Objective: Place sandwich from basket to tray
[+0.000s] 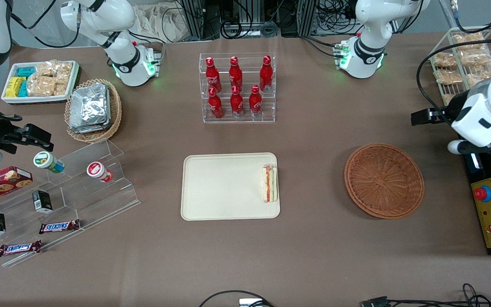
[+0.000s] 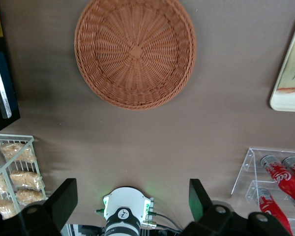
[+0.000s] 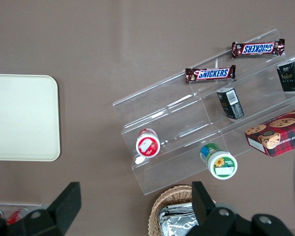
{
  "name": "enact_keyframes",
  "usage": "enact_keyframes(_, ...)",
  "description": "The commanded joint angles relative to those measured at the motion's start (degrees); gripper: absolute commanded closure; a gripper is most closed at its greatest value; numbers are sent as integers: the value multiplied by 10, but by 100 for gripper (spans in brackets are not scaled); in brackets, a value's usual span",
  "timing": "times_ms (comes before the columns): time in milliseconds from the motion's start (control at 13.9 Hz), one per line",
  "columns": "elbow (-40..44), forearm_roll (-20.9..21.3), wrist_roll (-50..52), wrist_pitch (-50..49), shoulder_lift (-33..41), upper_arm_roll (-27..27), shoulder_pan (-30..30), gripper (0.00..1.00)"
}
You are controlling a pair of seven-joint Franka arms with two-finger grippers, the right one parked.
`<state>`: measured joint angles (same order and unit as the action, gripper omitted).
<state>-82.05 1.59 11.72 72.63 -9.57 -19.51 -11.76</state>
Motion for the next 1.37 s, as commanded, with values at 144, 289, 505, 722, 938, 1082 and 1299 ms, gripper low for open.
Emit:
enact_keyframes(144,-79,6,-7,48,61,-6,-2,0)
enact_keyframes(289,-85,6,-8,48,66,-5,-3,0)
enact_keyframes(505,-87,7,-9,51,68,-4,1,0)
enact_keyframes(722,-86,10,-9,52,74,54,61,0)
enact_keyframes(938,-94,8,-61,73,86,150,139,0)
enact_keyframes(1082,-139,7,-87,129,114,152,131,0)
enact_keyframes(1299,-144,7,-87,158,113,149,131,0)
